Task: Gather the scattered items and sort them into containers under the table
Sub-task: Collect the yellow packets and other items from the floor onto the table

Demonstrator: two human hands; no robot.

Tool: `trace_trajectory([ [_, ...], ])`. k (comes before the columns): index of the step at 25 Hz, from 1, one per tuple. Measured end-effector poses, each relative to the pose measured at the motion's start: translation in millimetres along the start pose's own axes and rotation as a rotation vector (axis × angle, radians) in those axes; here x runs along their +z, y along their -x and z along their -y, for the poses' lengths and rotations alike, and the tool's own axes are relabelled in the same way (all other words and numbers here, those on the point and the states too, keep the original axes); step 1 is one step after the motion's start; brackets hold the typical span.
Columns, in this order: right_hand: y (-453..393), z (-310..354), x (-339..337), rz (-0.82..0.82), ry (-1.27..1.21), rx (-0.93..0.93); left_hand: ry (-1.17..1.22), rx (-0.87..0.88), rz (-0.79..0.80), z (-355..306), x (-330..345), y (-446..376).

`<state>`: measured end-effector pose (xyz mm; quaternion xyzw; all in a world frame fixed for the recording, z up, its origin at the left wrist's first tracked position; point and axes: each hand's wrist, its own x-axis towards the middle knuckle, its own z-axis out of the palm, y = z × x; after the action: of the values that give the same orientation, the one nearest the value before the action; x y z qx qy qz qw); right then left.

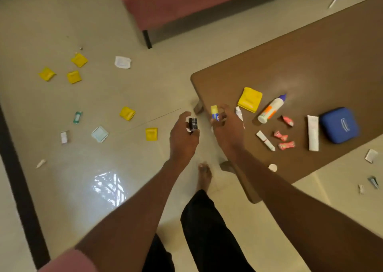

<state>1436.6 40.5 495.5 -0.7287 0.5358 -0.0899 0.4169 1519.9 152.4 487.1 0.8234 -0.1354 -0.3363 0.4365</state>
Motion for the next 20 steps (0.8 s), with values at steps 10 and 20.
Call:
trace_trajectory([
  [10, -193.2, -51.8, -29.3, 0.034, 0.240, -0.087, -0.310, 0.165, 0.101, -40.6, 132.9, -142.0],
  [20, -186.9, -33.4, -22.9, -0.194, 0.270, -0.136, -0.282, 0.092, 0.022, -32.2, 108.5, -126.4],
])
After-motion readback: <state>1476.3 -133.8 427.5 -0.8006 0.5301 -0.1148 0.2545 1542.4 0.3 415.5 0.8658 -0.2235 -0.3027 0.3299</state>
